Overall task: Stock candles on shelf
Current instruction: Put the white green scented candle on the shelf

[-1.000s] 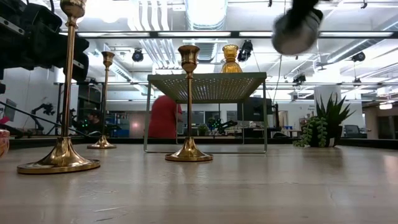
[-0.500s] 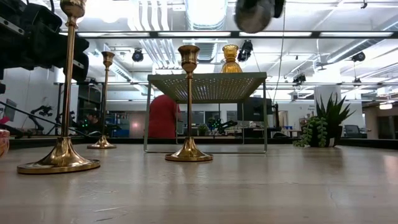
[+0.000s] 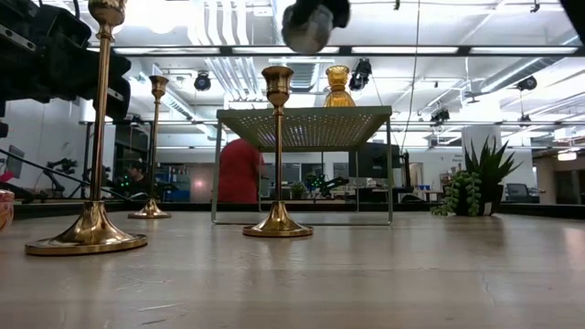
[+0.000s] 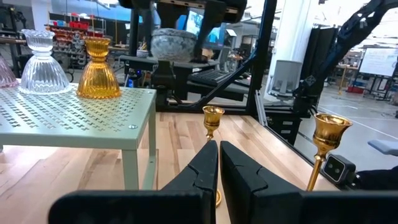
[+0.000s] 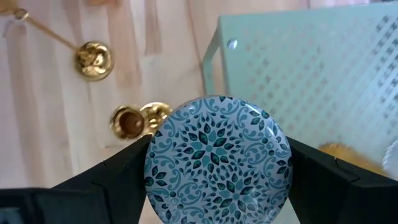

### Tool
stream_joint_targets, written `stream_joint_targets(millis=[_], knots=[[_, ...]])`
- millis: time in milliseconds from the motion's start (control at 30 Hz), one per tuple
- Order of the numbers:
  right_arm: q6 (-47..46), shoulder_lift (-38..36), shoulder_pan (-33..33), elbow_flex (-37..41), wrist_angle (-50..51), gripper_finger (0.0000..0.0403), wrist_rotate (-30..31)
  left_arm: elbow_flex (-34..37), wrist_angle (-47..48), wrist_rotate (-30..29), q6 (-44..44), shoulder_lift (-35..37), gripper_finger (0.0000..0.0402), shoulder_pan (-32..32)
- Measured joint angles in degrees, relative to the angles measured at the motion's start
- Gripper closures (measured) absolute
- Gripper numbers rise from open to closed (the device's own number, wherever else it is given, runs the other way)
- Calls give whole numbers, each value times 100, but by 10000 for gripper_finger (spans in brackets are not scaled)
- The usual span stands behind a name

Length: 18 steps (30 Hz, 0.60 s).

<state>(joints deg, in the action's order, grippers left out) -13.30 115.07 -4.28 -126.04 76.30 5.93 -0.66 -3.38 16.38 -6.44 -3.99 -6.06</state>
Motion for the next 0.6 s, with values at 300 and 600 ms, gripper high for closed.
stream_joint_targets(millis=[300, 600], knots=[[514, 746, 338, -806, 352, 102, -64, -1, 0, 0, 0, 0, 381, 2], [811, 864, 590, -776, 317, 102, -41, -1, 0, 2, 0, -8, 381, 0]])
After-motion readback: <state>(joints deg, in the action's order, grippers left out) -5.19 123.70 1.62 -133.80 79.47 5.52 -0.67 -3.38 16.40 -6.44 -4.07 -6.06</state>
